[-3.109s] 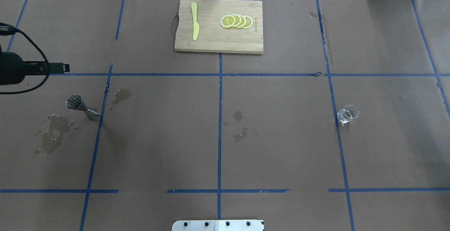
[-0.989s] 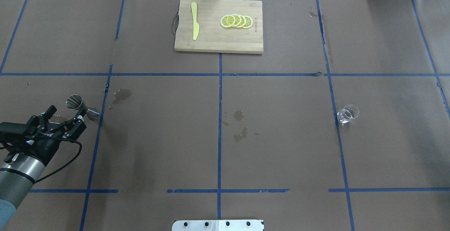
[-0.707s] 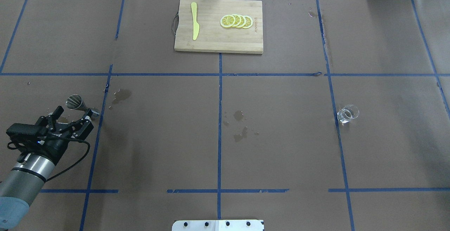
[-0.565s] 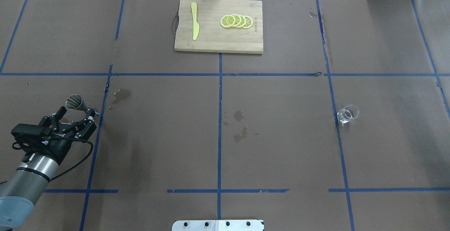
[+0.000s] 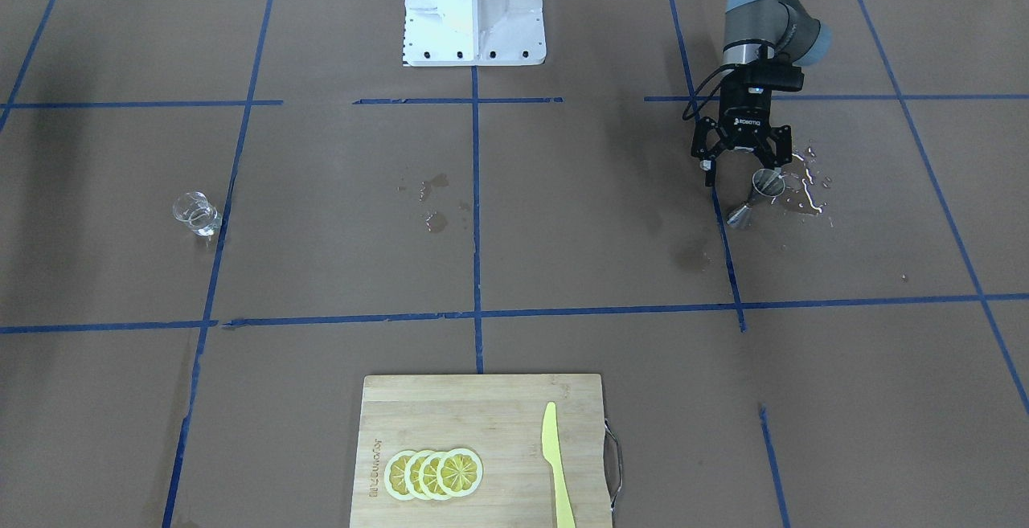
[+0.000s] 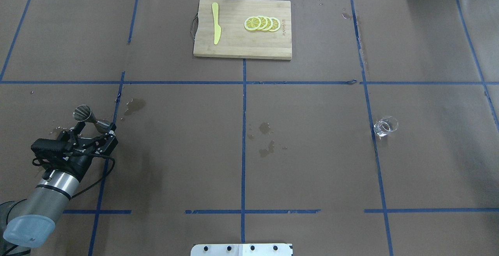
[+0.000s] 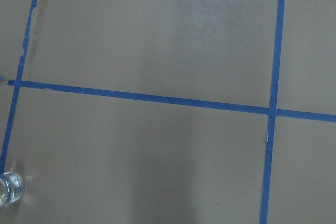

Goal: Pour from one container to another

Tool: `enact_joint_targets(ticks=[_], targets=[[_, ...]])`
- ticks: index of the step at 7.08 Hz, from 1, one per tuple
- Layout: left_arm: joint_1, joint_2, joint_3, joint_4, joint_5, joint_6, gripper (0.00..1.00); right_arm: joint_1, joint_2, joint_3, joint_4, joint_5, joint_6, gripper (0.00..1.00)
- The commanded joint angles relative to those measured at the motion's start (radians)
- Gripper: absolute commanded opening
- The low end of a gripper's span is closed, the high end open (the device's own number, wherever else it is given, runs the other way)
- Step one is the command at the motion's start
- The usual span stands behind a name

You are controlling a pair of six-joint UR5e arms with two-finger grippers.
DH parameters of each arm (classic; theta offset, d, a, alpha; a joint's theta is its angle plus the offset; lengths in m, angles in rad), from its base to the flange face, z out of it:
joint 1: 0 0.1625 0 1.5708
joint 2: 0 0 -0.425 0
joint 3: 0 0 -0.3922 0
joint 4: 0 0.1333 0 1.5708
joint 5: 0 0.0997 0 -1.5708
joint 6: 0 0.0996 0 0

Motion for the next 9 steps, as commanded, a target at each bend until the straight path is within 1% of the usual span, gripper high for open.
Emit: enact_joint_targets(ticks=[1,5,9], targets=[[0.000,-0.004,0.024,-0.001,-0.001,-0.004,0.99,-0.002,0.000,0.000,0.004,0.001,0.000,1.00],[-0.002,-0.010,0.052,-0.004,0.002,-0.067,0.99,-0.005,0.000,0.001,0.004,0.000,0.000,1.00],[-0.029,-0.009,0.059,-0.001,0.005,-0.110,0.99,-0.008,0.000,0.001,0.004,0.000,0.000,1.00]])
